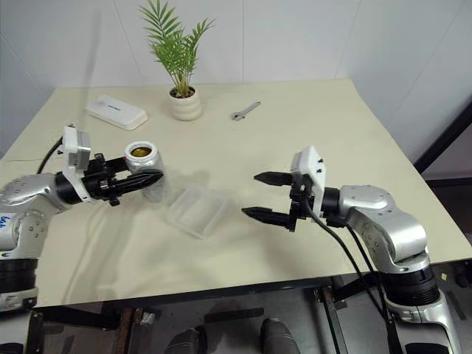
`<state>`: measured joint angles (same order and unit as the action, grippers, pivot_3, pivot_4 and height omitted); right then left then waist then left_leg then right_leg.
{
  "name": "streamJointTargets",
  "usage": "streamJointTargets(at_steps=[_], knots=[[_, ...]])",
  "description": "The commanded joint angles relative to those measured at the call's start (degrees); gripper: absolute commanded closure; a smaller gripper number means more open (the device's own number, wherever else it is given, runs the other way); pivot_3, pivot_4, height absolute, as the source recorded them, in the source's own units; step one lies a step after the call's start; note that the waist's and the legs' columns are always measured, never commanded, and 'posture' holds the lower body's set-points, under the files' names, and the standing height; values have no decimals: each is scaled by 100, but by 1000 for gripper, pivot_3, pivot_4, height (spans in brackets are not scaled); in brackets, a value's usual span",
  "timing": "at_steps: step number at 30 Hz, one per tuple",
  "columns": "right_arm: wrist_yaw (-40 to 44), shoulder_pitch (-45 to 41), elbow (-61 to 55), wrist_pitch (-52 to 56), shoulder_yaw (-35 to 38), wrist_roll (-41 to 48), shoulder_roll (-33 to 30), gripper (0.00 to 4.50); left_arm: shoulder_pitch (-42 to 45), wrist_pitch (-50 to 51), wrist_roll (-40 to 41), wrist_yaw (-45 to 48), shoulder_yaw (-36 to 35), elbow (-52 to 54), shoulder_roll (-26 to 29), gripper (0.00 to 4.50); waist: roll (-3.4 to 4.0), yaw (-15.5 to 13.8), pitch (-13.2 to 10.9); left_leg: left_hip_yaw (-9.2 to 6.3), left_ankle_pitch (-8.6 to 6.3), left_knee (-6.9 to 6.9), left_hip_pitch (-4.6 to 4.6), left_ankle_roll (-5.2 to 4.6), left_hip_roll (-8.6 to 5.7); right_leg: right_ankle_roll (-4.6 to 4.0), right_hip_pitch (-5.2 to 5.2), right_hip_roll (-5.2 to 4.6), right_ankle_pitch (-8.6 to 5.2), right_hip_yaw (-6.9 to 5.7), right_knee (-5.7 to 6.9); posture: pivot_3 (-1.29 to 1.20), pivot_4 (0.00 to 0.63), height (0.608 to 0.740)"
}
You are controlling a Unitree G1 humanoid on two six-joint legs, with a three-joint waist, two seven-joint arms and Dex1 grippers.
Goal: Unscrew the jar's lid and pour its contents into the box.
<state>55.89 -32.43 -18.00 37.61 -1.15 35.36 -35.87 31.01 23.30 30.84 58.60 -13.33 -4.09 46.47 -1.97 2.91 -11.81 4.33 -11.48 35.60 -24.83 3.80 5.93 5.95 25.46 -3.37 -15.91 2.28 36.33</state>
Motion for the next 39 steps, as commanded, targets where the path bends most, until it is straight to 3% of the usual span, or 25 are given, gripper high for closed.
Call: streamJointTargets(at_steps=[1, 5, 7, 11, 15, 18, 20, 29, 39], knots=[[-62, -95, -100, -51, 33, 19, 21, 27, 174, -167, -483, -298, 129, 22, 178, 2530, 0, -14, 0, 0, 0, 0, -1, -1, 0, 0, 0, 0, 0, 0, -2, 0, 150, 740], [-16, -137, 200, -285, -20, -202, 11, 27, 335, -115, -1089, -962, 486, 591, 120, 2530, -1, -113, 0, 1, -2, 0, -11, -3, 0, 8, 4, 0, 4, -2, -5, 0, 150, 740], [-9, -160, 341, -386, -12, -274, 28, 27, 298, -858, -1980, -1282, 857, 726, 243, 2530, 0, -137, 0, 2, -3, -1, -13, -4, 0, 19, 5, 0, 10, -1, -11, 0, 150, 740], [-37, -154, 591, -574, 5, -412, 72, 27, 364, -2229, -3811, -2407, 1421, 687, 326, 2530, -1, -150, 0, 5, -5, -6, -14, -3, 0, 33, 5, 1, 18, -1, -19, 0, 150, 740], [-74, -144, 725, -662, 19, -465, 133, 27, 429, -4182, -6124, -4043, 2019, 344, 801, 2530, 0, -125, 0, 13, -8, -9, -17, -5, 1, 38, 8, 0, 23, 2, -30, 0, 150, 740], [-136, -127, 806, -709, 5, -508, 235, 27, 675, -4821, -8306, -5885, 2578, 442, 1041, 2530, 0, -146, 0, 20, -8, -18, -13, -5, 1, 38, 11, 0, 23, 6, -32, 0, 150, 740], [-179, -131, 845, -732, 0, -525, 308, 27, 755, -5009, -9018, -6446, 2795, 576, 1009, 2530, 0, -157, 0, 24, -10, -18, -16, -9, -2, 45, 11, -4, 26, 11, -35, 0, 150, 740], [-428, -109, 858, -760, 64, -498, 572, 27, 552, -4717, -10544, -7315, 3038, 672, 915, 2530, 0, -138, 0, 45, -19, -15, -12, -21, -2, 52, 18, -7, 30, 21, -28, 0, 150, 740], [-461, -63, 881, -804, 132, -465, 599, 27, 419, -4715, -10717, -7488, 3022, 797, 873, 2530, 0, -145, 0, 57, -21, 1, -12, -25, -3, 61, 17, -10, 36, 33, -21, 0, 150, 740]])
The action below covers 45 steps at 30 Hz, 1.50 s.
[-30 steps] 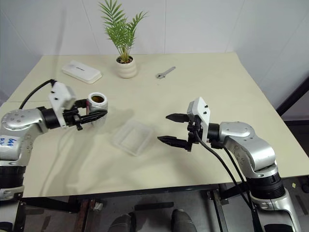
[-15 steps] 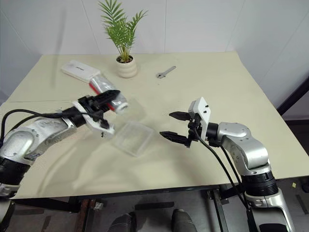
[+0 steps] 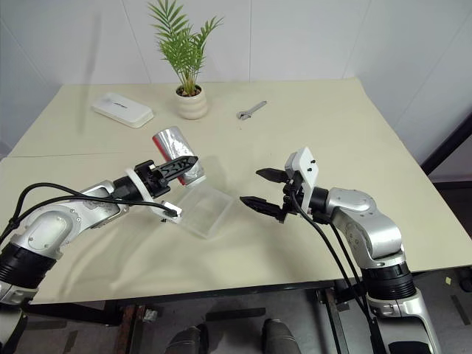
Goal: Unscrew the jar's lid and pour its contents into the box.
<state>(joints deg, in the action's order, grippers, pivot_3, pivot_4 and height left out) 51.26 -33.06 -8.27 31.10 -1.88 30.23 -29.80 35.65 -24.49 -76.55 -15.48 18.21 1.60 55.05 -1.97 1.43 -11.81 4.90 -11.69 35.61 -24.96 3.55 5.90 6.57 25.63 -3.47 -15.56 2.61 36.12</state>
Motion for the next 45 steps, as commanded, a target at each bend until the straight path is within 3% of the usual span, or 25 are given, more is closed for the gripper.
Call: streamJointTargets(at_steps=[1, 4, 10, 14, 20, 24, 27, 35, 45], knots=[[10, -3, -72, -166, 205, 40, -11, 27, -70, 72, 111, -8, -170, 221, 2, 2530, 0, 4, 0, 1, 0, 0, 0, 0, 0, 0, 0, 0, 0, 1, 1, 0, 150, 740], [36, 14, -62, -180, 194, 39, -23, 27, -242, 81, 1219, 538, -523, 35, -160, 2530, 0, 4, 0, 3, 0, 2, 4, 0, 0, 0, 0, 0, 0, 2, 7, 0, 150, 740], [116, 80, -91, -157, 181, 88, -51, 27, -622, 720, 5041, 2725, -1565, -255, -800, 2530, 0, 12, 0, 15, 0, 13, 20, 0, 2, -1, -1, 2, -1, 13, 32, 0, 150, 740], [152, 90, -73, -173, 178, 73, -62, 27, -623, 3173, 7603, 4349, -2316, 216, -1501, 2530, 0, 17, 0, 15, 0, 41, 25, -1, 2, 1, -10, 2, 0, 16, 50, 0, 150, 740], [203, 69, -28, -181, 184, 47, -88, 27, -570, 5912, 9433, 4723, -3224, 576, -1871, 2530, -1, 38, 0, 19, 4, 51, 52, -7, 0, 4, -19, 7, 2, 35, 78, 0, 150, 740], [221, 66, -20, -180, 170, 34, -107, 27, -628, 6870, 10034, 4468, -3669, 660, -2094, 2530, -2, 45, 0, 21, 7, 50, 65, -9, -1, 1, -22, 13, 1, 49, 84, 0, 150, 740], [252, 69, -30, -201, 139, 16, -131, 27, -667, 7023, 10121, 4321, -3683, 762, -2206, 2530, -5, 42, 2, 23, 8, 51, 65, -8, -3, 1, -23, 12, 1, 54, 81, 0, 150, 740], [609, 96, -13, -392, 52, -61, -280, 27, -747, 5975, 8963, 4159, -2786, 866, -1690, 2530, -5, 47, 2, 31, 6, 38, 68, -6, -3, -1, -21, 13, 0, 62, 66, 0, 150, 740], [1213, 35, 353, -917, -43, -366, -444, 27, -646, 5561, 8562, 4323, -2506, 717, -1461, 2530, -6, 43, 2, 42, 1, 29, 67, -4, -2, -1, -22, 12, 1, 66, 36, 0, 150, 740]])
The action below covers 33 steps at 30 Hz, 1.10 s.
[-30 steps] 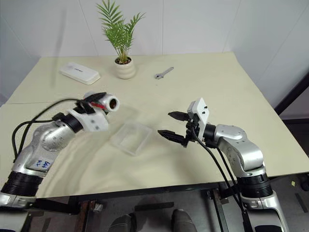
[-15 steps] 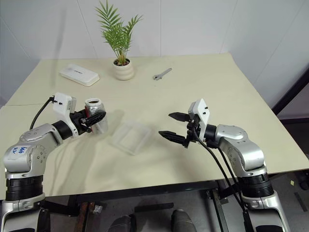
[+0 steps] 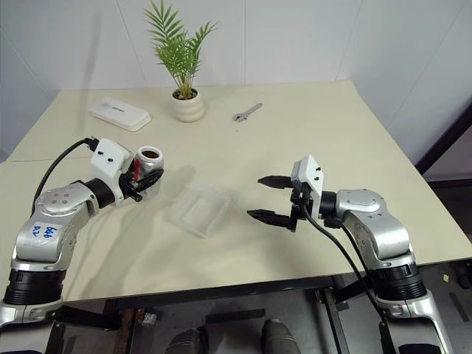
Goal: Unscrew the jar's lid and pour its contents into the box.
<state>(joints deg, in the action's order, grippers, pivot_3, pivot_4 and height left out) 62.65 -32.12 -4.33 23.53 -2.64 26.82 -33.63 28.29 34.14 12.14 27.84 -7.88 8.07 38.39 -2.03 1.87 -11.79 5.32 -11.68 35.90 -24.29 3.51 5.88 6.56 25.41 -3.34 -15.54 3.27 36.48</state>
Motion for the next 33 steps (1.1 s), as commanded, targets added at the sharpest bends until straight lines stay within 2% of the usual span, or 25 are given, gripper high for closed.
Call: streamJointTargets(at_steps=[1, 3, 5, 7, 10, 12, 19, 24, 30, 33], knots=[[74, -63, -22, -166, 43, -43, -46, 27, 83, -735, -839, -98, 416, 26, 417, 2530, 0, 0, 0, 0, 0, 0, 0, 0, 0, 0, 1, 0, 0, 0, 0, 0, 150, 740], [68, -61, 6, -178, 53, -70, -27, 27, 103, -1740, -2145, -581, 1064, -112, 869, 2530, 0, 3, 0, 0, 0, -3, 1, 1, 0, -1, 2, 0, 0, 1, -2, 0, 150, 740], [25, -35, 18, -191, 57, -93, 4, 27, 365, -2920, -4098, -1656, 1844, -241, 1477, 2530, 0, -1, 0, 3, -1, -8, 3, 3, -1, -4, 3, -1, -2, 6, -11, 0, 150, 740], [-33, -10, 10, -181, 67, -90, 46, 27, 648, -3800, -5661, -2560, 2404, -305, 1924, 2530, -6, -17, -3, 5, -1, -19, 2, 2, -3, -23, 3, -3, -2, 9, -32, 0, 150, 740], [-95, 10, -17, -153, 72, -76, 104, 27, 953, -4219, -7049, -3450, 2773, -361, 2077, 2530, -9, -27, -1, 17, -3, -36, -3, -3, -17, -35, 3, -15, 6, 20, -66, 0, 150, 740], [-132, 20, -31, -135, 72, -70, 140, 27, 1102, -4425, -7697, -3916, 2894, -382, 2056, 2530, -9, -33, -1, 27, -12, -36, -5, -14, -21, -29, 3, -20, 9, 24, -71, 0, 150, 740], [-298, 21, -38, -75, 127, -8, 256, 27, 1189, -4743, -8715, -4420, 3057, -750, 1963, 2530, -9, -14, -1, 29, -20, -58, -2, -9, -4, -2, 21, 1, 20, 22, -56, 0, 150, 740], [-369, 24, -43, -60, 145, 18, 289, 27, 1130, -4861, -8895, -4482, 2986, -638, 1863, 2530, -9, -35, 0, 30, -19, -59, 0, -9, -6, -1, 19, -1, 20, 22, -57, 0, 150, 740], [-404, 26, -11, -89, 140, 21, 327, 27, 652, -4814, -8629, -4360, 2677, -384, 1826, 2530, -9, -24, 0, 30, -19, -58, 2, -9, -4, 0, 18, 0, 20, 22, -51, 0, 150, 740], [-394, 22, 3, -106, 127, 17, 334, 27, 612, -4789, -7901, -4030, 2307, -555, 1677, 2530, -9, -30, 0, 30, -16, -53, 3, -12, -4, 0, 18, 1, 21, 22, -45, 0, 150, 740]])
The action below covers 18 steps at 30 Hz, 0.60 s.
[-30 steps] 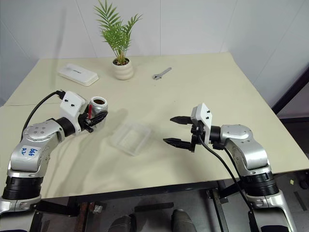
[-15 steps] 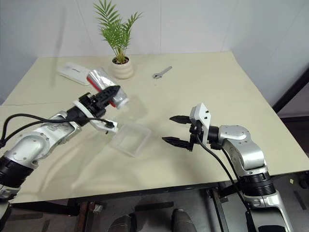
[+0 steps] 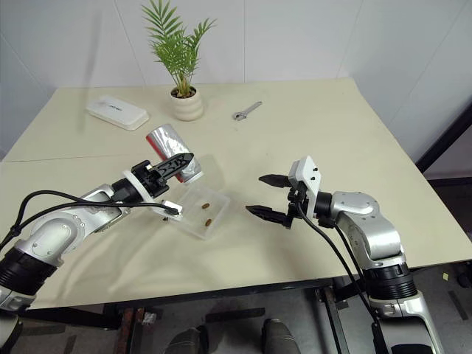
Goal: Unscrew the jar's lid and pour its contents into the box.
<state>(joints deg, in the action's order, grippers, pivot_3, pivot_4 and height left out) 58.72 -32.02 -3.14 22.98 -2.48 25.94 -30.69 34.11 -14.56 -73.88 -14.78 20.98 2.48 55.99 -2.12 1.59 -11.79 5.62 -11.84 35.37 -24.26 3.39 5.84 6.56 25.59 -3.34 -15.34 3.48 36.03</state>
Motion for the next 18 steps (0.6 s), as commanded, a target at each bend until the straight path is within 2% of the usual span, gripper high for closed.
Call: streamJointTargets(at_steps=[1, 6, 8, 10, 16, 18], knots=[[14, 9, -107, -58, 106, 104, 37, 27, 0, 116, 1246, 487, -785, -80, -222, 2530, 0, -2, 0, 0, 0, 5, 0, 0, 0, 2, -1, -1, 1, 0, 1, 0, 150, 740], [148, -23, -58, -115, 69, 73, -4, 27, -221, 633, 3588, 1658, -1863, -148, -987, 2530, 0, 2, 1, 0, 0, 21, 0, 0, 0, 8, -9, -2, 5, 1, 5, 0, 150, 740], [228, -47, -28, -163, 51, 44, -36, 27, -232, 1732, 4790, 2440, -2466, -125, -1595, 2530, 0, 0, 1, -1, 0, 25, 0, 0, -1, 8, -9, -1, 5, 0, 11, 0, 150, 740], [309, -75, 11, -242, 37, 0, -59, 27, -151, 2833, 5631, 2780, -3111, -228, -2098, 2530, 0, 10, 1, -4, 0, 39, -2, -1, 0, 9, -10, 2, 5, -2, 21, 0, 150, 740], [518, -172, 139, -456, 3, -108, -82, 27, -72, 4199, 6921, 2616, -4424, -389, -2660, 2530, -2, 41, 1, -16, 2, 69, 3, 1, 3, 9, -12, 8, 5, -1, 57, 0, 150, 740], [546, -212, 177, -457, 3, -125, -63, 27, -149, 4066, 7103, 2423, -4697, -485, -2713, 2530, -7, 38, 4, -18, 3, 75, 4, 1, 2, 10, -16, 8, 6, -1, 58, 0, 150, 740]])
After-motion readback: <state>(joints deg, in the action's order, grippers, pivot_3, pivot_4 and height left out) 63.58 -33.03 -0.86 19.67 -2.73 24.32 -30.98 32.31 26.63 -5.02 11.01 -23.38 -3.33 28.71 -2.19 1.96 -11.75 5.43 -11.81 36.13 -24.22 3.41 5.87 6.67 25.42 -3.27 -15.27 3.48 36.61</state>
